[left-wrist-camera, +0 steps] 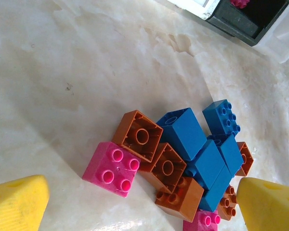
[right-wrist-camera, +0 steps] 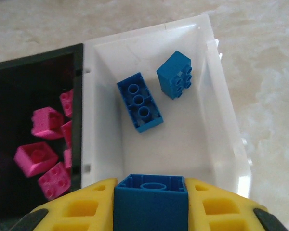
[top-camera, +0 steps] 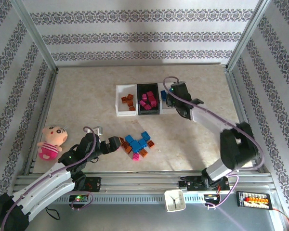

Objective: Sort the legos into containers by color
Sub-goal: Place the lego in the container.

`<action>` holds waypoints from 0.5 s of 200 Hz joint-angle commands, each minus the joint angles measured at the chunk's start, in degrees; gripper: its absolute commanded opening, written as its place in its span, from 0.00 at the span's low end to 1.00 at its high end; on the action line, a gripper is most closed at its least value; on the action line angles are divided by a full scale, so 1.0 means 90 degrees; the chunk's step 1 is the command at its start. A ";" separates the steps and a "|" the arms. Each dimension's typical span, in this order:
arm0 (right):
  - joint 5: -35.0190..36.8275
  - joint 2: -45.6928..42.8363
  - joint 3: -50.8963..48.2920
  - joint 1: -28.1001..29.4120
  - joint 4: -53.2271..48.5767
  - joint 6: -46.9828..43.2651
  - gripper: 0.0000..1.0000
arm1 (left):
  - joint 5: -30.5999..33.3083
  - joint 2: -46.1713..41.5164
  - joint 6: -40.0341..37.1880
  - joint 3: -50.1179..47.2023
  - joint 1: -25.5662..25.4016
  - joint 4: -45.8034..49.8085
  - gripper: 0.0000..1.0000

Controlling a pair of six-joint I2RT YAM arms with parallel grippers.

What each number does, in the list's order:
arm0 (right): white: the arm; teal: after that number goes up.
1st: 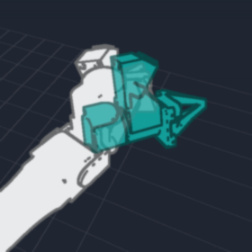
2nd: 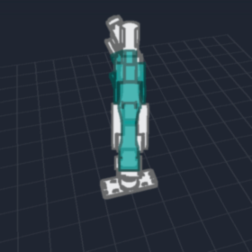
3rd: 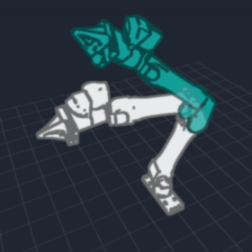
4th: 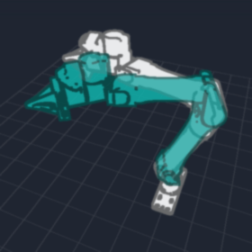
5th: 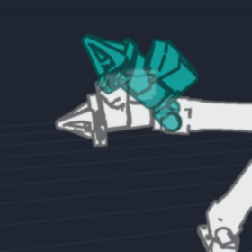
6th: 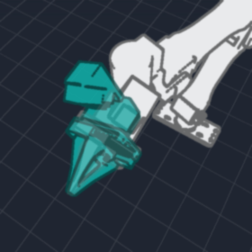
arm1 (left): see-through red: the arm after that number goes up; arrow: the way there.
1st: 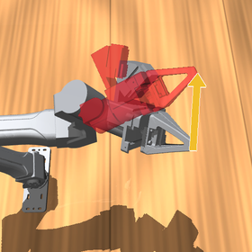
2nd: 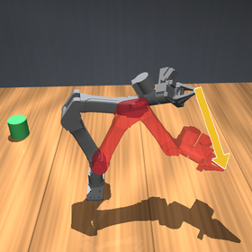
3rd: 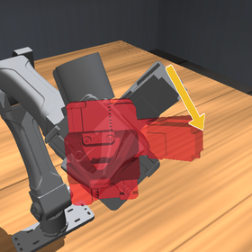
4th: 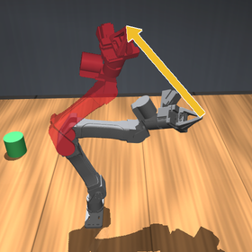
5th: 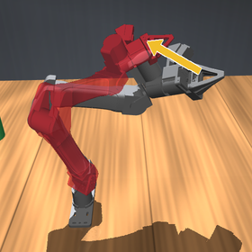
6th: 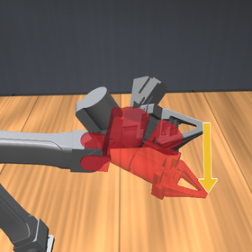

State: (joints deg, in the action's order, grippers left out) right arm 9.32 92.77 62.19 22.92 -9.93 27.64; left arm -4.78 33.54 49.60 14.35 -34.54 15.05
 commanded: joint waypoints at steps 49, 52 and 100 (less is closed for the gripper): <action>0.0047 0.1127 0.1383 -0.0124 -0.0635 -0.0278 0.66 | -0.0077 -0.0016 0.0050 0.0180 -0.0070 0.0134 1.00; 0.0036 0.1098 0.1389 -0.0124 -0.0643 -0.0282 0.66 | -0.0075 -0.0007 0.0046 0.0183 -0.0068 0.0142 1.00; -0.0323 0.0151 0.0525 0.0271 -0.0378 -0.0223 0.66 | -0.0231 0.0717 -0.0353 0.0450 -0.0077 0.0301 0.95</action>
State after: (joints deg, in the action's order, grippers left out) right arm 8.29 99.72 70.98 22.81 -14.02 25.89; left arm -5.80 36.18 49.32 15.25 -34.54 15.62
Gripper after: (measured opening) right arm 0.660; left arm 0.981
